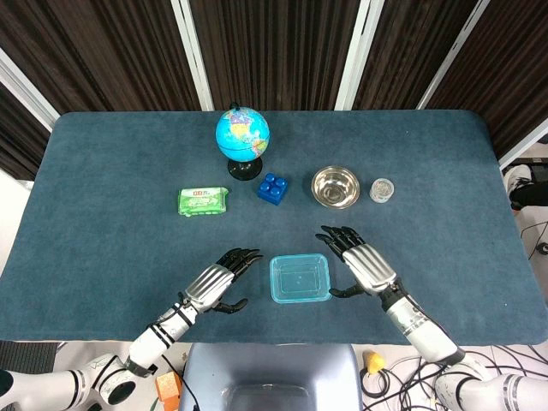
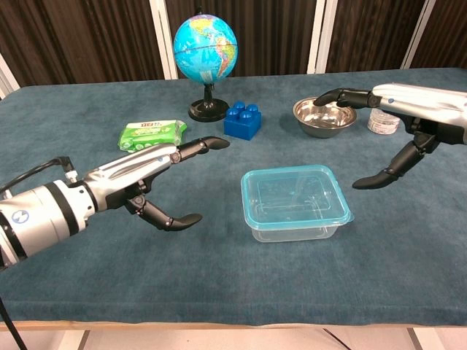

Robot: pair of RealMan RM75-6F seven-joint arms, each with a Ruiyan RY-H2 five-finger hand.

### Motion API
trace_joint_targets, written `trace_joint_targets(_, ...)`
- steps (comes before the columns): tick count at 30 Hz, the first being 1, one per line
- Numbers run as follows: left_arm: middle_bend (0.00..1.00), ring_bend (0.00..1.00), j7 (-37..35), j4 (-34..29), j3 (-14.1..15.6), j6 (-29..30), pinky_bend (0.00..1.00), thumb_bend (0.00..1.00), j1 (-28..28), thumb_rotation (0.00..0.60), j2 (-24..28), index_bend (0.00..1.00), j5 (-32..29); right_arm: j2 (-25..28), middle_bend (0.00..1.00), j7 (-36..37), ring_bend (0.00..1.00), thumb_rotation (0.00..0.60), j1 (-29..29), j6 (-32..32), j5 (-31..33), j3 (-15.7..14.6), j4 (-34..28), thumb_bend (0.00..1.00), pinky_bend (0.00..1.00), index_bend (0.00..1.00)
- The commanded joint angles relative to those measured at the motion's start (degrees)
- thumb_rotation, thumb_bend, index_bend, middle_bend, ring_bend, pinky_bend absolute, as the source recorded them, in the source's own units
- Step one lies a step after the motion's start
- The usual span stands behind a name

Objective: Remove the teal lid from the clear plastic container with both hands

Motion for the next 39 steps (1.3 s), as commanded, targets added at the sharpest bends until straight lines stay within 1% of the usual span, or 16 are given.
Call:
trace_joint_targets(1,0.02,0.00,-0.2,-0.3,0.2,0.4,0.02,0.32,0.0,0.600,0.1,0.00,0.2,0.4,0.00,0.4,0.00,0.600,0.2,0.0,-0.1,-0.3,0.2,0.04,0.00,0.10)
trace_joint_targets(5,0.02,0.00,-0.7,-1.4,0.4,1.1,0.02,0.29,-0.3,0.600,0.4,0.00,0.8,0.9,0.00,1.4,0.00,0.600,-0.1,1.1,-0.9,-0.8,0.6,0.04,0.00,0.10)
trace_joint_targets(8,0.01,0.00,-1.0,-1.8,0.0,1.6,0.01,0.24,-0.4,0.588,-0.4,0.00,0.3,2.4,0.00,2.2,0.00,0.600,-0.8,2.4,-2.3,-1.6,-0.1,0.04,0.00,0.09)
trace_joint_targets(9,0.00,0.00,-1.7,-1.9,-0.2,1.6,0.00,0.21,-0.4,0.557,-0.9,0.00,-0.1,3.2,0.00,2.4,0.00,0.600,-1.2,3.2,-3.2,-2.1,-0.3,0.04,0.00,0.09)
trace_joint_targets(12,0.00,0.00,-3.6,-0.9,-0.5,1.5,0.00,0.18,-0.9,0.429,-2.7,0.00,-0.4,6.1,0.00,3.1,0.00,0.600,-2.6,5.2,-5.4,-3.7,-1.2,0.04,0.00,0.08)
trace_joint_targets(13,0.00,0.00,-4.2,-0.5,-0.5,1.8,0.00,0.18,-1.0,0.412,-3.3,0.00,-0.2,6.9,0.00,3.3,0.00,0.600,-3.0,5.7,-6.0,-4.2,-1.4,0.04,0.00,0.07)
trace_joint_targets(16,0.00,0.00,-4.9,0.3,-0.3,2.1,0.00,0.18,-1.1,0.394,-4.0,0.00,0.3,7.8,0.00,3.8,0.00,0.600,-3.4,6.5,-6.7,-4.6,-1.5,0.04,0.00,0.06)
trace_joint_targets(18,0.00,0.00,-6.1,2.8,0.0,3.2,0.00,0.18,-1.5,0.375,-6.3,0.00,1.7,9.8,0.00,4.9,0.00,0.600,-5.3,9.9,-9.0,-5.7,-0.6,0.04,0.00,0.06)
trace_joint_targets(19,0.00,0.00,-6.8,4.5,0.2,3.7,0.00,0.18,-1.7,0.371,-7.9,0.00,2.3,10.7,0.00,6.0,0.00,0.600,-6.5,12.3,-10.3,-6.4,0.5,0.04,0.00,0.06)
trace_joint_targets(20,0.00,0.00,-7.6,6.9,0.2,3.0,0.00,0.17,-2.5,0.367,-10.8,0.00,2.5,12.9,0.00,9.1,0.00,0.600,-9.4,15.7,-10.5,-7.8,2.4,0.04,0.00,0.06)
trace_joint_targets(21,0.00,0.00,-7.8,9.0,0.0,3.0,0.00,0.17,-2.8,0.362,-12.5,0.00,2.5,13.8,0.00,11.5,0.00,0.600,-10.3,16.9,-11.4,-8.7,3.5,0.04,0.00,0.06)
trace_joint_targets(23,0.00,0.00,-8.0,12.7,-0.1,3.2,0.00,0.16,-3.3,0.362,-15.2,0.00,2.6,15.2,0.00,14.3,0.00,0.600,-11.2,17.5,-12.5,-10.0,5.4,0.04,0.00,0.05)
trace_joint_targets(27,0.00,0.00,-7.8,19.9,0.5,3.4,0.00,0.15,-3.8,0.368,-19.4,0.00,2.9,18.4,0.00,15.5,0.00,0.600,-13.4,18.5,-13.4,-12.6,7.3,0.04,0.00,0.01)
trace_joint_targets(33,0.00,0.00,-7.3,25.5,1.3,6.1,0.00,0.15,-3.6,0.378,-22.5,0.00,4.1,19.8,0.00,18.6,0.00,0.600,-17.7,25.6,-14.8,-13.4,10.8,0.04,0.00,0.00)
trace_joint_targets(36,0.00,0.00,-7.3,27.2,1.6,7.1,0.00,0.14,-3.4,0.387,-23.8,0.00,4.4,20.5,0.00,20.1,0.00,0.600,-18.3,26.0,-14.9,-13.7,11.6,0.04,0.00,0.00)
trace_joint_targets(39,0.00,0.00,-7.2,29.6,1.2,8.4,0.00,0.14,-3.2,0.396,-25.9,0.00,4.3,21.0,0.00,21.0,0.00,0.600,-18.2,24.5,-14.2,-13.8,11.6,0.04,0.00,0.00)
